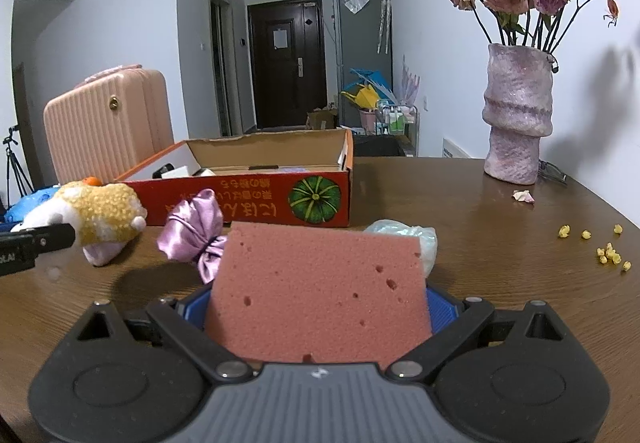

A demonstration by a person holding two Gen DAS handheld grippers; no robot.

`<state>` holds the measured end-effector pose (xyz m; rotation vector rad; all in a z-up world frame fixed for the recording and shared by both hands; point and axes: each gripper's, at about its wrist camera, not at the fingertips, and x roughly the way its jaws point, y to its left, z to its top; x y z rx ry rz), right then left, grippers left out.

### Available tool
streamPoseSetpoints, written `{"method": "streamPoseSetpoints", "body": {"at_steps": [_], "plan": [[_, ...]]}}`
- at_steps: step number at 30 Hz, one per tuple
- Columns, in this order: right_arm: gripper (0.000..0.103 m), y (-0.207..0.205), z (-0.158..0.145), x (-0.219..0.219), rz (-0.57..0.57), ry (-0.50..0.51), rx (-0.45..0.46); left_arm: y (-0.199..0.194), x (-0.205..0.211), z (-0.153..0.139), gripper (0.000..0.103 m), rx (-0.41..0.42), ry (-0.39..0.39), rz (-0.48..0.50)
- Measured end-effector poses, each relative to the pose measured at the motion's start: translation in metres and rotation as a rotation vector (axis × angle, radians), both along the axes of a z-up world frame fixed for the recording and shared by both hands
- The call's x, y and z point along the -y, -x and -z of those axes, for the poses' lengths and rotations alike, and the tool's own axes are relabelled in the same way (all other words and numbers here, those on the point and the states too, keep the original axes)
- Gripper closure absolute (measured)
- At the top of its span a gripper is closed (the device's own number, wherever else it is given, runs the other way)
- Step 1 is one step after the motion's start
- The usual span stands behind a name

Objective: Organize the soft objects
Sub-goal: 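Grasp the white-and-yellow lamb plush with the left gripper while the right holds the sponge, then carry the lamb plush and sponge in both grippers over the cardboard box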

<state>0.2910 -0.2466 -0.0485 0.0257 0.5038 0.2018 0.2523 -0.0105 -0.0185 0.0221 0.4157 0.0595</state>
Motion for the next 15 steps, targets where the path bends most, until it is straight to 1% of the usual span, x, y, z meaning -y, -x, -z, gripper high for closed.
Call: {"method": "streamPoseSetpoints", "body": {"at_steps": [8,15], "plan": [[0.005,0.010,-0.006,-0.009,-0.017,-0.017,0.045,0.013,-0.005,-0.012,0.049,0.043,0.032,0.017],[0.005,0.014,-0.013,-0.020,-0.030,-0.023,0.086,0.018,-0.005,-0.021,0.049,0.076,0.043,0.024]]}}
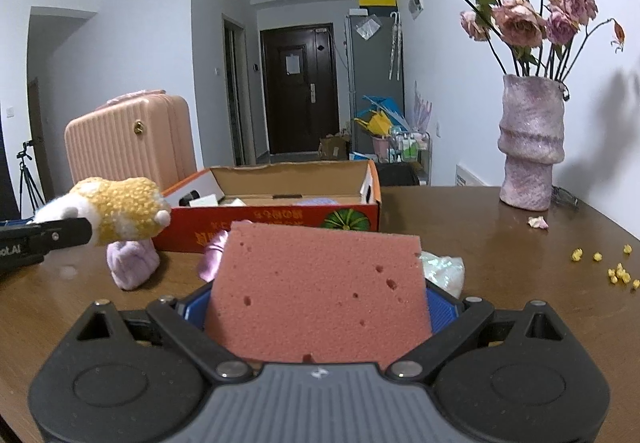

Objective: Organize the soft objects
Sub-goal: 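Carry the lamb plush and sponge in both grippers over the cardboard box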

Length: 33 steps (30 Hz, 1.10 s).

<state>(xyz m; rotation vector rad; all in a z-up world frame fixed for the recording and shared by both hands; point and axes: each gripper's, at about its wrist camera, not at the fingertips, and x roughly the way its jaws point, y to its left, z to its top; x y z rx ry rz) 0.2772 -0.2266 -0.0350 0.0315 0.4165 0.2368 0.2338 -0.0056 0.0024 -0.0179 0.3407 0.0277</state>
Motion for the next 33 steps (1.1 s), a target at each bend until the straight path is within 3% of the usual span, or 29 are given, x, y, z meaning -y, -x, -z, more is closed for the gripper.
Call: {"method": "streamPoseSetpoints", "body": {"at_steps": [12,33], "plan": [[0.005,-0.013,-0.016,-0.021,-0.015,0.014,0.049,-0.010,-0.005,-0.012,0.049,0.034,0.012,-0.015],[0.005,-0.069,-0.035,-0.034,0.011,0.048,0.091,-0.061,-0.008,-0.029,0.049,0.073,0.059,-0.035]]}}
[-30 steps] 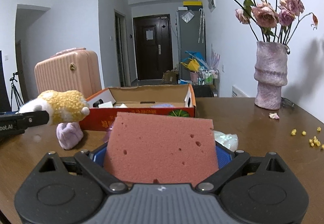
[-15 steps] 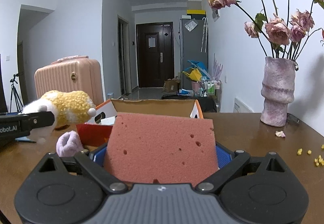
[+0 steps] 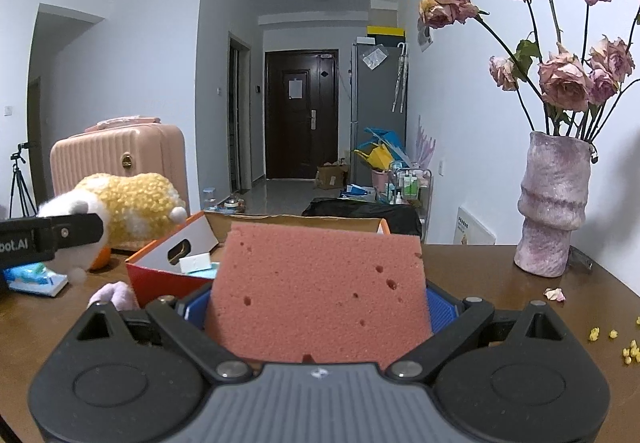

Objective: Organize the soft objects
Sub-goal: 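Carry the lamb plush and sponge in both grippers over the cardboard box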

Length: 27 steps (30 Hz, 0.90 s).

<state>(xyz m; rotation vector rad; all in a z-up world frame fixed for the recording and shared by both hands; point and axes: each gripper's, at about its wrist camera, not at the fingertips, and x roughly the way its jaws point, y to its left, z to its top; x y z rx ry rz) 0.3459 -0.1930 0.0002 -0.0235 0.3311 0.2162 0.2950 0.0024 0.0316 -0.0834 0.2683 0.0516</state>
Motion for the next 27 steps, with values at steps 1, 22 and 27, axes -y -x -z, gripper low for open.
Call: {"method": "streamPoseSetpoints", "body": {"at_steps": [1,22,27], "plan": [[0.005,-0.003,0.000,0.000,0.003,-0.001,0.000,-0.004,0.000,0.000,0.049,-0.001,0.005,-0.002],[0.005,-0.080,-0.011,-0.011,0.023,-0.018,-0.008,-0.068,-0.001,0.000,0.049,-0.006,0.046,-0.039],[0.005,-0.099,-0.014,-0.015,0.021,-0.033,-0.015,-0.086,-0.001,-0.001,0.049,-0.001,0.055,-0.049]]}}
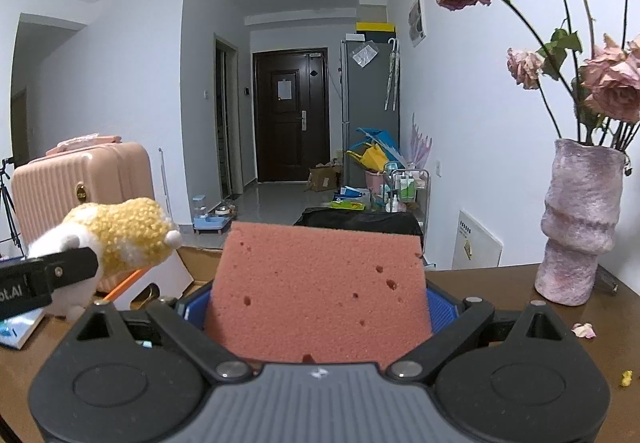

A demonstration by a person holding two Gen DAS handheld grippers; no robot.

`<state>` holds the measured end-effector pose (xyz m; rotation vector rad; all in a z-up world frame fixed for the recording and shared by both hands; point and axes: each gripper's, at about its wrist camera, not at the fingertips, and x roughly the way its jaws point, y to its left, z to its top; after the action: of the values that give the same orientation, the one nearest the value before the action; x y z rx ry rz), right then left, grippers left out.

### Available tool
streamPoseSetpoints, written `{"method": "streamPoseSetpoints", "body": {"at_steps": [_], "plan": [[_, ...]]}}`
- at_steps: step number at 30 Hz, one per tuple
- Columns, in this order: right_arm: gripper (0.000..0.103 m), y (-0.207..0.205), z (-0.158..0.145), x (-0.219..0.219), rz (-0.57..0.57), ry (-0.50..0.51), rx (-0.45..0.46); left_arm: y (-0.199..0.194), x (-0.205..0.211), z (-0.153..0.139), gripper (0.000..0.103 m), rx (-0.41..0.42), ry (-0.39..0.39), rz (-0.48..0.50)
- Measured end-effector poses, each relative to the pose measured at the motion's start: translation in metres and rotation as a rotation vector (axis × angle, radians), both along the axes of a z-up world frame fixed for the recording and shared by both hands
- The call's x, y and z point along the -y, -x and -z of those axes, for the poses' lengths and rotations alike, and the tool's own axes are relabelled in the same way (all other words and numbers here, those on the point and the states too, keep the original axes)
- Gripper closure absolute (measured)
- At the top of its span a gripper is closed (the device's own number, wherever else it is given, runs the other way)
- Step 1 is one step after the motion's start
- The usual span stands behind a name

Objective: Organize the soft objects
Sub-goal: 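Carry the lamb plush and sponge in both grippers over the cardboard box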

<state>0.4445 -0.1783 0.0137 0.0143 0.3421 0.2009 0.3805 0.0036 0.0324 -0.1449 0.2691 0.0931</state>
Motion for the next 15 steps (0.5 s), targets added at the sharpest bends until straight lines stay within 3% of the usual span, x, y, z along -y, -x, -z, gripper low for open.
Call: {"method": "streamPoseSetpoints", "body": {"at_steps": [15], "plan": [[0.005,-0.048,-0.001,-0.018,-0.001,0.022,-0.030,-0.050,-0.007,-0.001,0.049,0.003,0.024,-0.035]]}}
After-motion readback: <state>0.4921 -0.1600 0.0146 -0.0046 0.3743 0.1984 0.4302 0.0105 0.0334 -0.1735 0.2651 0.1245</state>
